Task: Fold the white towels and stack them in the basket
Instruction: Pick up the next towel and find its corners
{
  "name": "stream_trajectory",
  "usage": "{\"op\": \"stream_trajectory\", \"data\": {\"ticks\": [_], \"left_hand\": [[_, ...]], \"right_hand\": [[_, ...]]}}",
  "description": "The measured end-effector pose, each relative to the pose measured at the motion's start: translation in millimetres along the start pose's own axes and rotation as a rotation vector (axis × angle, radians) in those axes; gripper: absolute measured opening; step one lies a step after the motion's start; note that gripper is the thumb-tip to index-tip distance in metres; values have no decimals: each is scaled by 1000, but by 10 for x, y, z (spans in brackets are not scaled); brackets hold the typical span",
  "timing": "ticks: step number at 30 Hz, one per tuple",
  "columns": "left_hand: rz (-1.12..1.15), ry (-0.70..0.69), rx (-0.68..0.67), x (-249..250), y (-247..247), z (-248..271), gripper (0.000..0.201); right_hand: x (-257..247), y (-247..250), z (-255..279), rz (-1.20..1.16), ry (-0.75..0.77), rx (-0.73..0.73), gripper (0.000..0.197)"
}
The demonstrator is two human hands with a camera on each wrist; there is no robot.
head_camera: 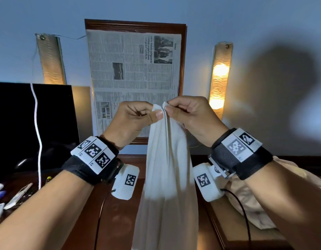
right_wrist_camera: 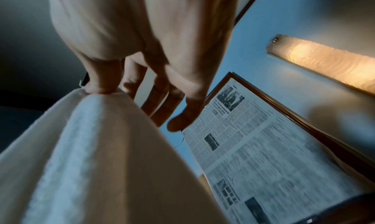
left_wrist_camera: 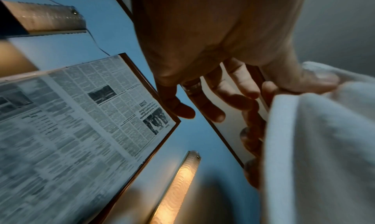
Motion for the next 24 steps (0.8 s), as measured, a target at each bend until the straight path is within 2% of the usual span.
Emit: {"op": "stream_trajectory", "data": {"ticks": [2,5,7,9,11,13,15,18,20,22,24], "left_hand": [[18,18,6,-74,54,-37,24],[-27,46,46,-180,121,-53,62],[-61,59,55,-230,148,-29,71],[-91,82,67,-277,187,6,69],[-125,130,93,-331,233,55,68],[-145,209,97,-373,251,160,52],[-141,285,85,-396,239,312,42],[-64,376,111,-406,146,525,50],[-128,372,93,-399,34,612,48],[-265,314,50,-390,-47,651,36],[-360,298,19,-391,-49,634,38]], "right_hand": [[36,-43,60,-56,-68,-75,14],[131,-128,154,-146,-183,-181,24],[191,-180,201,-214,-258,-187,24],[263,-217,246,-272,-312,-172,34],[330,-282,303,-295,-339,-160,19],[391,-343,339,-268,-317,-127,4],[449,-347,345,-179,-264,-58,10],[519,-298,301,53,-156,-28,17],[560,-287,276,167,-117,-40,18],[606,-283,262,260,-93,-52,15],[645,-251,255,345,-66,-65,16]]}}
Point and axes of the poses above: each hand's wrist, its own z-axis away from the middle knuckle, its own y-axis out of the back of the hand, x = y × z, the point moved 1 cm from there along -z, towards the middle knuckle, and after that the axes turned 13 degrees about x, right-handed, at the moved point
